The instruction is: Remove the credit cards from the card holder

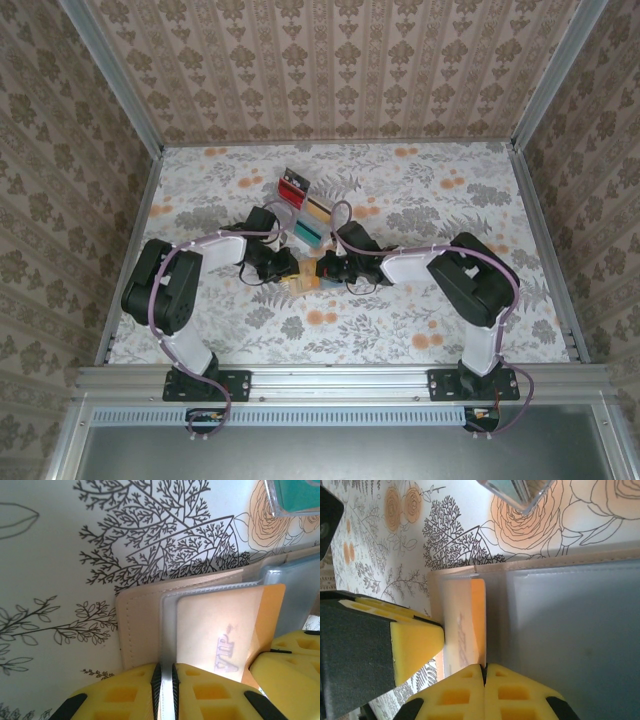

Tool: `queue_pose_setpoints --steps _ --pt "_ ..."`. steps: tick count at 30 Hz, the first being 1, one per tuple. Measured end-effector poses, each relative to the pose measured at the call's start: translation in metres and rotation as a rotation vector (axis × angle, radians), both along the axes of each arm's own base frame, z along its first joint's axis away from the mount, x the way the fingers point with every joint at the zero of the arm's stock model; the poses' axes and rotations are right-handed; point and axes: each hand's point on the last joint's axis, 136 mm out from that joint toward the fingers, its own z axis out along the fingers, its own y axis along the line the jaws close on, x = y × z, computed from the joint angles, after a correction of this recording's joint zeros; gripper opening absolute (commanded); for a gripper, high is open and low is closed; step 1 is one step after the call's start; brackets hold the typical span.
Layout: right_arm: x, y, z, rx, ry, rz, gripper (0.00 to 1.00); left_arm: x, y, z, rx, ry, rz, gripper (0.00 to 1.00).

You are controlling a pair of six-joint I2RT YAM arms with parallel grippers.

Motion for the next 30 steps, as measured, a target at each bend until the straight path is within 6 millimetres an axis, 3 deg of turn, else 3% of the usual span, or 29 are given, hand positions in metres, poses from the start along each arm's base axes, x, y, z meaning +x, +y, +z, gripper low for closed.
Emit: queue_pose_setpoints --steps 7,11,14,17,21,26,30 --pt "0.0 -0.034 0.023 -0.045 -0.109 -0.025 0.0 0.003 0.001 0.007 0.001 -0.026 0.005 0.24" --pt "-0.001 -0.05 0.041 -0.04 -0.182 -0.02 0.0 0.006 -0.002 0.019 -0.023 -0.055 -0.003 0.39" --pt "0.0 -0.055 0.06 0.011 -0.225 -0.016 0.0 0.014 -0.01 0.043 -0.087 -0.099 -0.018 0.49" --pt "0.003 -0.055 0.087 0.089 -0.275 -0.008 0.0 0.026 -0.019 0.078 -0.181 -0.171 -0.03 0.63" --pt "0.01 -0.056 0.122 0.204 -0.329 -0.001 0.0 0.031 -0.032 0.121 -0.315 -0.253 -0.064 0.74" --pt "0.015 -0.057 0.147 0.329 -0.329 0.006 0.0 0.03 -0.047 0.156 -0.465 -0.301 -0.106 0.78" --pt "0.016 -0.055 0.171 0.438 -0.338 0.02 0.0 0.031 -0.056 0.175 -0.553 -0.328 -0.133 0.72"
